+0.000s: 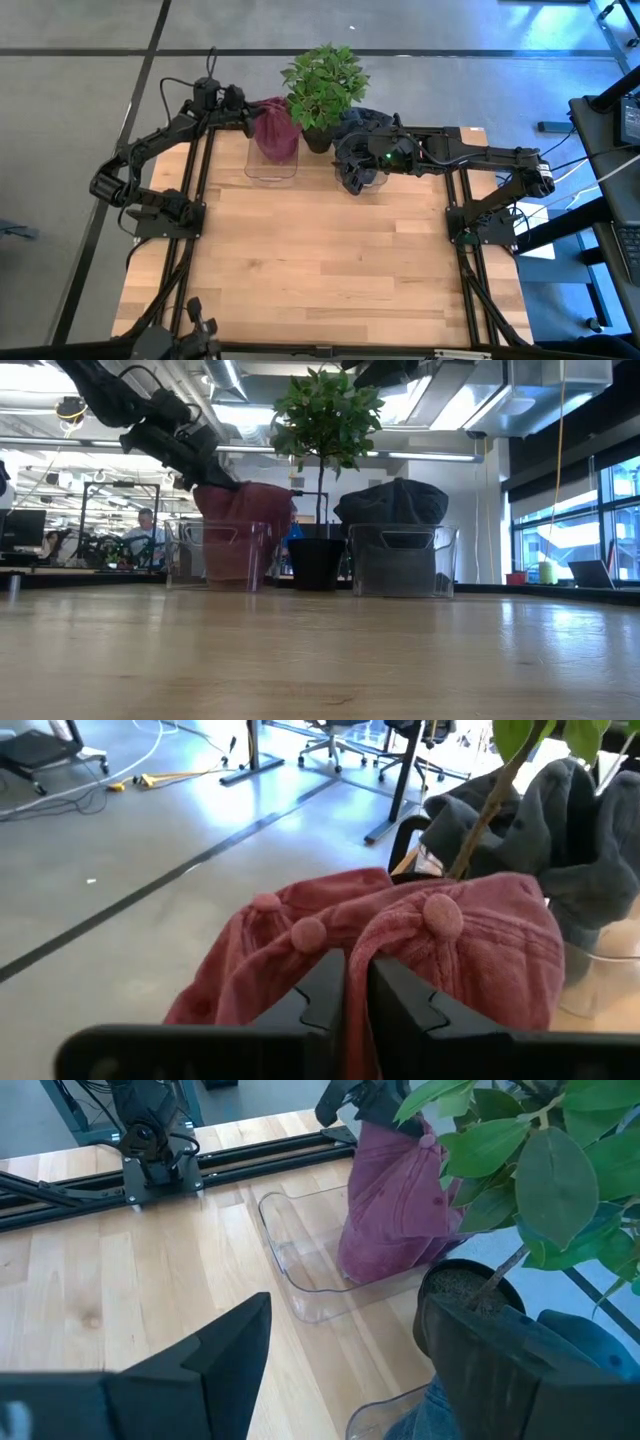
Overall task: Pick & Place hat
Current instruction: Put the red cap into the left transparent bin, then return to Home Position
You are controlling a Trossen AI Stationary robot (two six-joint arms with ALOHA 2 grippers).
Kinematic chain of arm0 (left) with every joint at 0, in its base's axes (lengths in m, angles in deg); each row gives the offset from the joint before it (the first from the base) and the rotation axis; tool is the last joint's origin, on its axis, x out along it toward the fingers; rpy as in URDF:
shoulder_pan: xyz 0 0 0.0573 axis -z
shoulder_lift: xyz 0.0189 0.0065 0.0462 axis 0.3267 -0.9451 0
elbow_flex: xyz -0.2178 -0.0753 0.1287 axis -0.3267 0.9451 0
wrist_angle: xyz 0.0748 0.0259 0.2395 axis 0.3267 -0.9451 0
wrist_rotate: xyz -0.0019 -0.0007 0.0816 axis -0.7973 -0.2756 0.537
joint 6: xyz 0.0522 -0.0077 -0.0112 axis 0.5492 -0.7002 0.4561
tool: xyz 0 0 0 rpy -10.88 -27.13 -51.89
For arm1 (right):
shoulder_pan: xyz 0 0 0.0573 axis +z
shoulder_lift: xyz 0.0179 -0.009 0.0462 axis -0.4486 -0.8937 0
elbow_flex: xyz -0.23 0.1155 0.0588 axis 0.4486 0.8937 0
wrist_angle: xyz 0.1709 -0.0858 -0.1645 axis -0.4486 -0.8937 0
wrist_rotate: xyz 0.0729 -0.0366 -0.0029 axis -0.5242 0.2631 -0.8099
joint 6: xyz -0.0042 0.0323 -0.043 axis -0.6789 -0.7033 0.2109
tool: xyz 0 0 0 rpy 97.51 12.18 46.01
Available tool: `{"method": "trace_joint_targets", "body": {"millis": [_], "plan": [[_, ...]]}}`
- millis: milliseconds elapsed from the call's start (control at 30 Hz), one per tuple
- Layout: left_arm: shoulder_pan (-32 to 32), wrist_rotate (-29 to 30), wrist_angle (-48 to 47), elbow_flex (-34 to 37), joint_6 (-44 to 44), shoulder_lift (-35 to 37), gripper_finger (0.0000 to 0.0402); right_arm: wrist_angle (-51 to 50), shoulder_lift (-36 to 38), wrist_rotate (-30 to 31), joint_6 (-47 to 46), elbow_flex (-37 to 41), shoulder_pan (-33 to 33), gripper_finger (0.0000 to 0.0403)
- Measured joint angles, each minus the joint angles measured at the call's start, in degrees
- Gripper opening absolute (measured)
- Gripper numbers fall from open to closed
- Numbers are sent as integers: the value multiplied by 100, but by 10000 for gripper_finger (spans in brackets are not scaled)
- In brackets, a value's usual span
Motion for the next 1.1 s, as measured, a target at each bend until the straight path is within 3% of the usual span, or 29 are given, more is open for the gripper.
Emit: {"method": "trace_joint_targets", "body": {"millis": [333, 667, 733, 800, 867, 933, 1000, 1100], "plan": [[2, -70, -4, -262, 59, 134, 110, -245, 28, 98, 53, 0, -21, 261], [0, -65, -578, -277, 78, 456, 125, -395, 166, 143, 30, 2, -28, 261], [8, -273, -620, -277, -218, 583, 123, -587, 182, 80, -37, 2, -28, 261], [67, -970, -648, -277, -243, 820, 122, -783, 244, -223, 47, 12, -33, 261], [245, -1709, -656, -277, -264, 1145, 121, -826, 424, -590, 163, 113, -32, 261], [525, -2065, -698, -277, -387, 1554, 121, -758, 739, -887, 184, 401, -42, 261], [947, -1930, -933, -280, -439, 1980, 123, -479, 1107, -1105, 171, 875, -64, 261], [1708, -1187, -1379, -280, -478, 2546, 125, 207, 1783, -1415, 99, 1757, -76, 261]]}}
